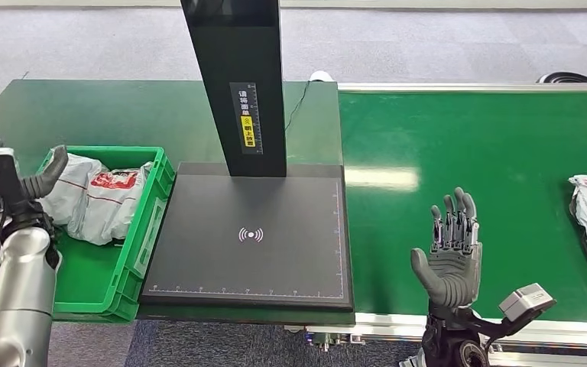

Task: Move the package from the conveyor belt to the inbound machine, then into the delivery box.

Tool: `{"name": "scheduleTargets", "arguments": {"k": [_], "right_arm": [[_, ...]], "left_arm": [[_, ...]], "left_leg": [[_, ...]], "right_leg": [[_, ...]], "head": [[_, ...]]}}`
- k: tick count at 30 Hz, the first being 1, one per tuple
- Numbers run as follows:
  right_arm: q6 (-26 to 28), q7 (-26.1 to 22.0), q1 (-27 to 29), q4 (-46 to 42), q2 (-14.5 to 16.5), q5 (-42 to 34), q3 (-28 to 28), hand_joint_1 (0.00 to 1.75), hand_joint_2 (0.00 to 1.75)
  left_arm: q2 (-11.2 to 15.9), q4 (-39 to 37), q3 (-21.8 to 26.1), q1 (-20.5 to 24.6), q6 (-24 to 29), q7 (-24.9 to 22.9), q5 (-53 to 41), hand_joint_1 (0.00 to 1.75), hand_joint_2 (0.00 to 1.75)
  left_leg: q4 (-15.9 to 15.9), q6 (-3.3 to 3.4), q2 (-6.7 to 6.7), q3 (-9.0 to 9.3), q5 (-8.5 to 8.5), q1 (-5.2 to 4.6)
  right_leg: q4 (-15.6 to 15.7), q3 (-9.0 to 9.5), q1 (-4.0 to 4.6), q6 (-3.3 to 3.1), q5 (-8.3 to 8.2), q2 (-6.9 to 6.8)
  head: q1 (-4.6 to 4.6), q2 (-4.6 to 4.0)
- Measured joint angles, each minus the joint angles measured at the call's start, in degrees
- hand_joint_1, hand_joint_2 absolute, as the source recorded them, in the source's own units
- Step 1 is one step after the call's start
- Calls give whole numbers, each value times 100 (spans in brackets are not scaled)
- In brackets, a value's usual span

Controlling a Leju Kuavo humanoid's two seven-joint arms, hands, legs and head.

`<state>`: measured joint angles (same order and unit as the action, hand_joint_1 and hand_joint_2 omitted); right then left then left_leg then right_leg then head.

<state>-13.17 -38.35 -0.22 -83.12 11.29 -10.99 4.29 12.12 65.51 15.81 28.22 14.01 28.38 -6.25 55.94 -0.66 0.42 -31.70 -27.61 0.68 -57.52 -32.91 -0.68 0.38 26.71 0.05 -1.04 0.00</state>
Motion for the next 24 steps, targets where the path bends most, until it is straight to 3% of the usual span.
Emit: {"name": "scheduleTargets", "arguments": {"k": [5, 11, 15, 17, 21, 24], "right_arm": [[-17, -4, 91, -42, 5, 0, 79, 0, 175], [-66, 25, 67, -12, 11, 104, 156, 0, 175], [60, 101, -54, 155, 11, 329, 128, 0, 0], [76, 103, -69, 184, 11, 351, 123, 0, 0], [310, 276, -329, 865, 75, 1012, -248, 0, 175], [378, 382, -385, 1176, 139, 1410, -538, 0, 175]], "left_arm": [[-202, 1351, 28, -993, -585, 230, 780, 0, 175], [-916, 3116, -83, -2333, -1471, 827, 1593, 0, 175], [-1320, 3554, -444, -2812, -1718, 1059, 1678, 0, 175], [-1359, 3570, -488, -2844, -1728, 1071, 1679, 0, 175], [-2011, 3137, -1650, -2990, -1985, 868, 1487, 0, 175], [-2305, 2581, -2224, -2913, -2036, 734, 1406, 0, 175]], "left_leg": [[-1, -1, 5, -3, -3, 0], [-1, 5, 3, -4, -8, -5], [-1, 6, -2, -3, -8, -6], [-1, 6, -3, -3, -8, -6], [0, 7, -10, 4, -5, -6], [0, 7, -9, 3, -5, -6]], "right_leg": [[1, -2, 0, 0, 1, 5], [3, -3, -6, 4, 4, 6], [4, 1, -7, 5, 4, 4], [4, 1, -8, 5, 4, 3], [4, 9, -7, 5, 2, -2], [4, 9, -7, 5, 1, -2]], "head": [[0, 0], [0, 0], [-1, 0], [-1, 0], [-1, 0], [-1, 0]]}}
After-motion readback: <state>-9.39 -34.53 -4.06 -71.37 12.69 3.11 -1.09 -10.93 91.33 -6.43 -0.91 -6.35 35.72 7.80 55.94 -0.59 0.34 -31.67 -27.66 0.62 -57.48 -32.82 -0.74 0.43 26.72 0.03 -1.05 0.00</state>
